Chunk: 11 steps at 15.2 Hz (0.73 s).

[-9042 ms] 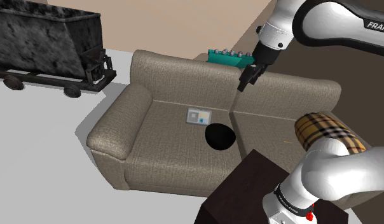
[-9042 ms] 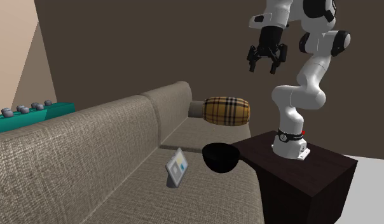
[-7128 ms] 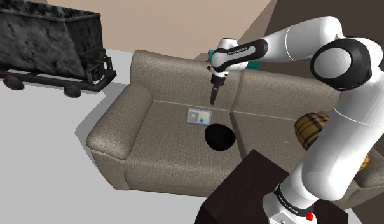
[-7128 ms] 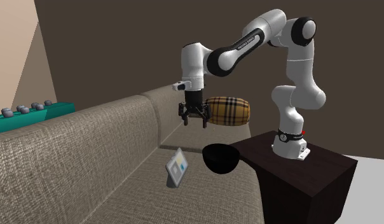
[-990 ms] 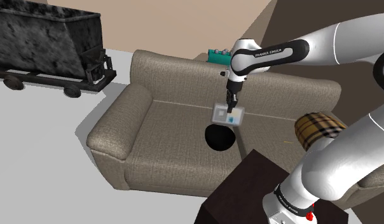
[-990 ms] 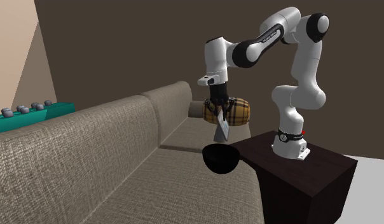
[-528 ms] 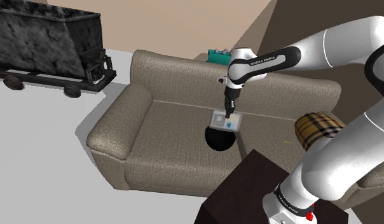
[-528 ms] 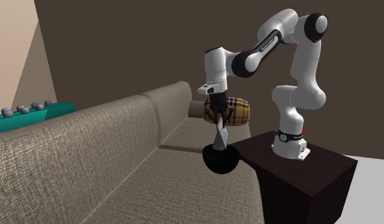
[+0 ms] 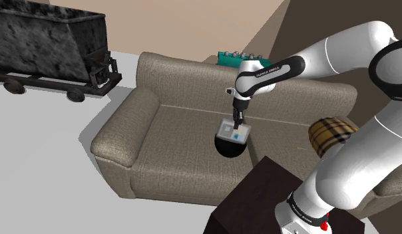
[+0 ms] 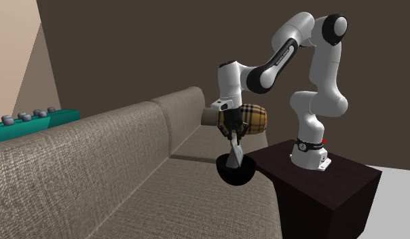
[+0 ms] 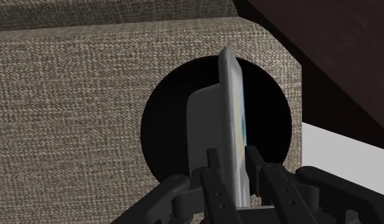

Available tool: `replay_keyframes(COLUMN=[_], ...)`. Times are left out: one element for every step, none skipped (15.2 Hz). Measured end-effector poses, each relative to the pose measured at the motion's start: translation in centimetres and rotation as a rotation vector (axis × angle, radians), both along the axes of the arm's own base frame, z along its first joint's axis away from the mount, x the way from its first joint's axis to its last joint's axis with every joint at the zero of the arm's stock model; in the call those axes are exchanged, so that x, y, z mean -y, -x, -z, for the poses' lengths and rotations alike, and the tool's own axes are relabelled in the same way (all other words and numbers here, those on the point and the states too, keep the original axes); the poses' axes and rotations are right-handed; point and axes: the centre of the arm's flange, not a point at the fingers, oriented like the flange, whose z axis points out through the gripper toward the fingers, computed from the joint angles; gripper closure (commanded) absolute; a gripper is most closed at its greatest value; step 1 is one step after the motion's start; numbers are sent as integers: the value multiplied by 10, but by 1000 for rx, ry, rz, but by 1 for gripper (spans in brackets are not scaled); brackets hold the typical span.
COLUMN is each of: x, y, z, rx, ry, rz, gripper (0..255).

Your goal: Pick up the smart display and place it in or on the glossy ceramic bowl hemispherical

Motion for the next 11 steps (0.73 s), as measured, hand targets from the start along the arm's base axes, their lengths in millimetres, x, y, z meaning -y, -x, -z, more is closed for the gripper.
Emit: replay_keyframes(x=[0, 0, 0, 0, 0, 0, 0, 0, 0, 0, 0], y=[0, 0, 0, 0, 0, 0, 0, 0, 0, 0, 0], z=[2, 2, 3, 3, 3, 3, 3, 3, 3, 3, 3], rx=[0, 0, 0, 0, 0, 1, 1, 1, 1, 1, 1], ry=[0, 0, 0, 0, 0, 0, 0, 0, 0, 0, 0], rz=[0, 0, 0, 0, 0, 0, 0, 0, 0, 0, 0], gripper=[255, 255, 255, 255, 255, 0, 0, 0, 0, 0, 0])
